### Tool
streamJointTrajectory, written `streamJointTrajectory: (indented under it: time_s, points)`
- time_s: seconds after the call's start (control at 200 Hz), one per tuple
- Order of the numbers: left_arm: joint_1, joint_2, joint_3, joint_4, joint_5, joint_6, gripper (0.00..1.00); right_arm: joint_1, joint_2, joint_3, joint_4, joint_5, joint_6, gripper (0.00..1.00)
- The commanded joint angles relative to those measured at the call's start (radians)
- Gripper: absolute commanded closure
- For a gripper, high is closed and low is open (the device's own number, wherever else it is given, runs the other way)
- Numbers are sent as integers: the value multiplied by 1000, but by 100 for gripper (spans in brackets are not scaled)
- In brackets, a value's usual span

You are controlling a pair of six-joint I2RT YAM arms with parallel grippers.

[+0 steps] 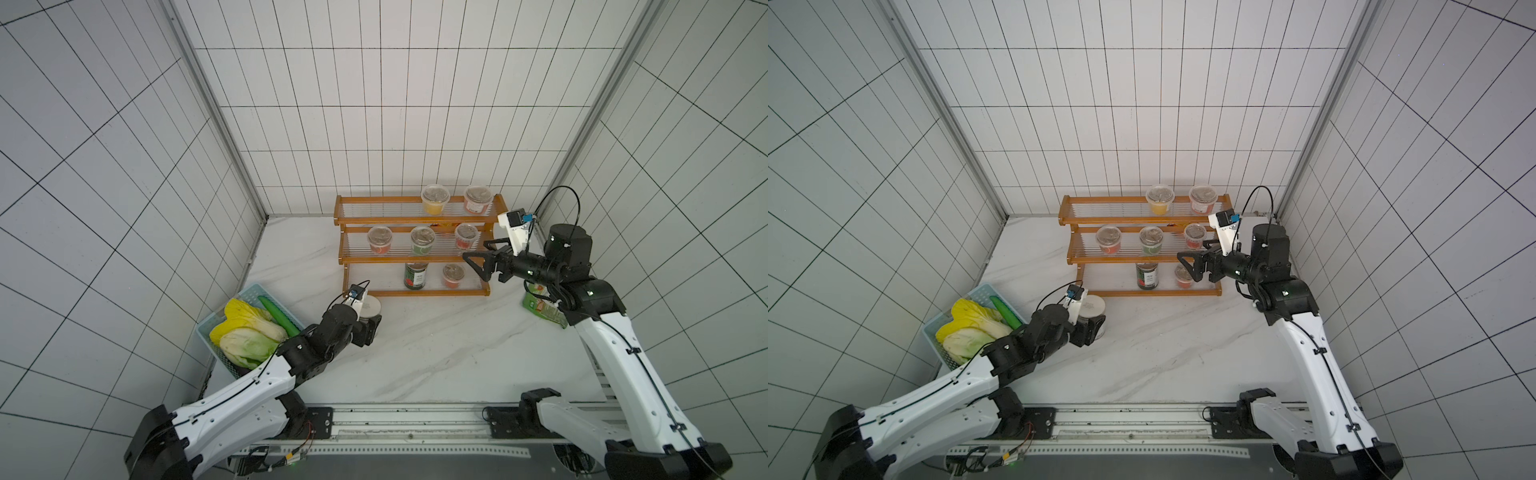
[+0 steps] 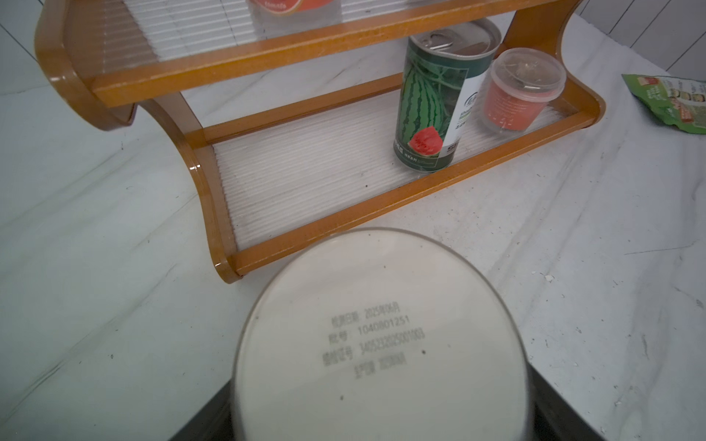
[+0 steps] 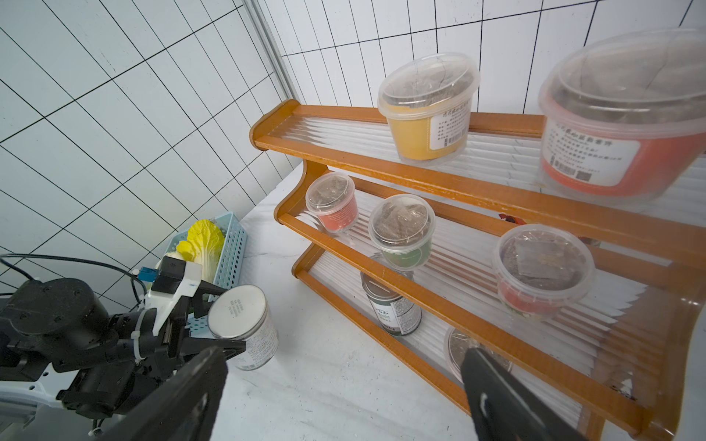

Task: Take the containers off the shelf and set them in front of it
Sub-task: Place the container at the center of the board.

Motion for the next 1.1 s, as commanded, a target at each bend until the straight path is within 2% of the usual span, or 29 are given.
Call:
streamJointTrajectory:
  time_s: [0.0,0.205,0.4,0.7,1.094]
  points:
    - [0,30,-27,161,-72,-34,28,10,4,-16,7,4,-11,1]
    - [60,135,-73,296,-19,-33,27,11,13,-21,7,9,-16,1]
    - [163,207,-90,395,88,-23,28,11,31,-14,8,9,-23,1]
    - [163,284,-118,452,100,-19,26,12,41,-22,9,15,-36,1]
    - [126,247,-112,385,48,-9,10,12,46,-23,15,15,-42,1]
